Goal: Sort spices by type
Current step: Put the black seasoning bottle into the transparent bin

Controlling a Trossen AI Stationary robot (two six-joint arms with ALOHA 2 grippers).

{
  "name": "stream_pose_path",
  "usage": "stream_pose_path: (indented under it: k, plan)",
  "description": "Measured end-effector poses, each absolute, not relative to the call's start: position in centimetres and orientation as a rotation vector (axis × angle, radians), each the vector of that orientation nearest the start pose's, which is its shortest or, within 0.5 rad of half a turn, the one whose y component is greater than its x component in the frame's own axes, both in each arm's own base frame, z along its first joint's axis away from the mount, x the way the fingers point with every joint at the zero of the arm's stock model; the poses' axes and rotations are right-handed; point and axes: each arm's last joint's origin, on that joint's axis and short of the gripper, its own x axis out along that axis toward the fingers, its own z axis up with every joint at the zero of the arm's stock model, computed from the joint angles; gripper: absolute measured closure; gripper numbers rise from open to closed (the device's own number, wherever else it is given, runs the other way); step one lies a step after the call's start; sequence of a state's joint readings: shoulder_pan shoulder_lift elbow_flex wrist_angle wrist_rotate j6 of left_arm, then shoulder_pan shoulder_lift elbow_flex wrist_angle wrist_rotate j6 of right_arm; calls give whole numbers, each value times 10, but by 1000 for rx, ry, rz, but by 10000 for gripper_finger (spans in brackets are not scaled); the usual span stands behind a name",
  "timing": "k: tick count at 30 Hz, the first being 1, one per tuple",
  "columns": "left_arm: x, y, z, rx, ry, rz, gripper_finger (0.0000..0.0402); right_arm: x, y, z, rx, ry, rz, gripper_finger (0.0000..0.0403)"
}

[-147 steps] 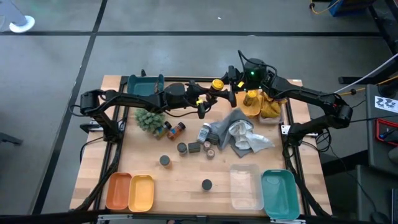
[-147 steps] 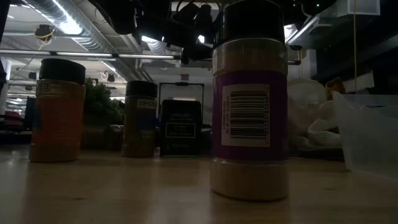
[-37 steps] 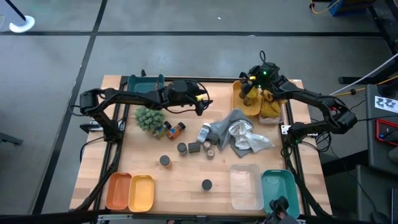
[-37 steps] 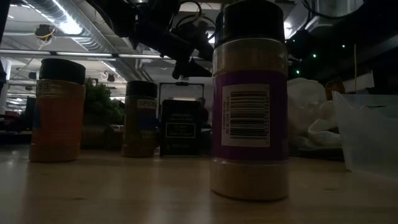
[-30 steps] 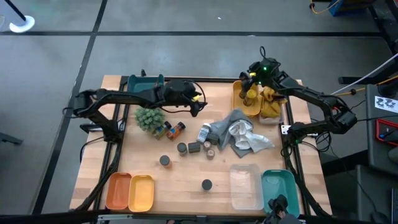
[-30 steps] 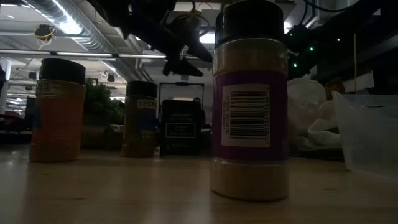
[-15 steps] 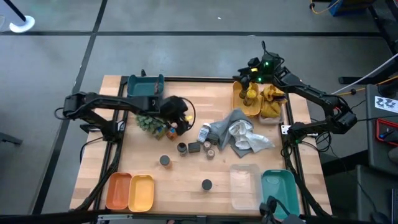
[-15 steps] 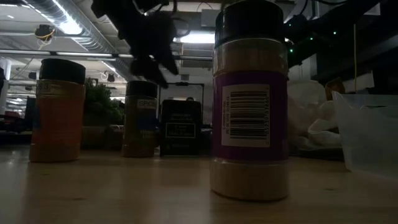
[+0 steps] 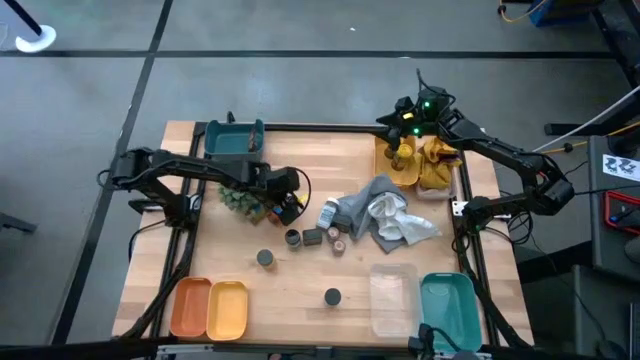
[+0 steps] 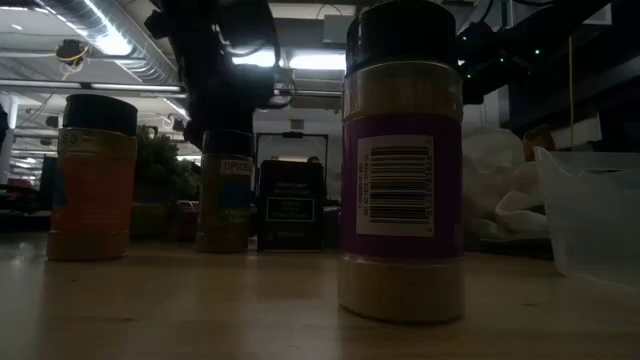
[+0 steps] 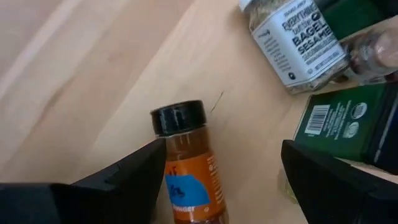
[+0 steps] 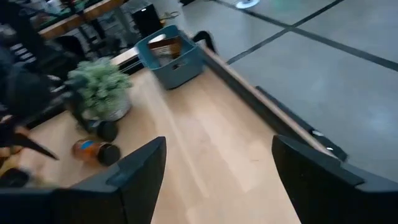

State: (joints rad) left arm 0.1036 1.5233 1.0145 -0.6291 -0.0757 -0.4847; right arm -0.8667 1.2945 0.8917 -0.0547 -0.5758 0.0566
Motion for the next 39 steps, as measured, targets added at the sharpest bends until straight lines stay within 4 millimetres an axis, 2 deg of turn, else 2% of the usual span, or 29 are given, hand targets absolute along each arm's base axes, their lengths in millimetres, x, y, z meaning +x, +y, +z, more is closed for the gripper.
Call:
stream_pose_path:
  k: [16,19,31,34,39]
  plan:
    - [303,35,164,-440,1249,498,101,234,-154,276,302,376,-95,111]
    - [304,35,159,-435,1273,501,116,240,-145,276,291,382,-53,111]
    - [304,39,159,-449,1263,513,269,257,-113,276,217,399,56,111]
    - [305,45,163,-466,1261,495,276,260,-105,276,158,400,98,111]
    - [318,56,184,-447,1193,422,272,265,-93,276,77,399,156,111]
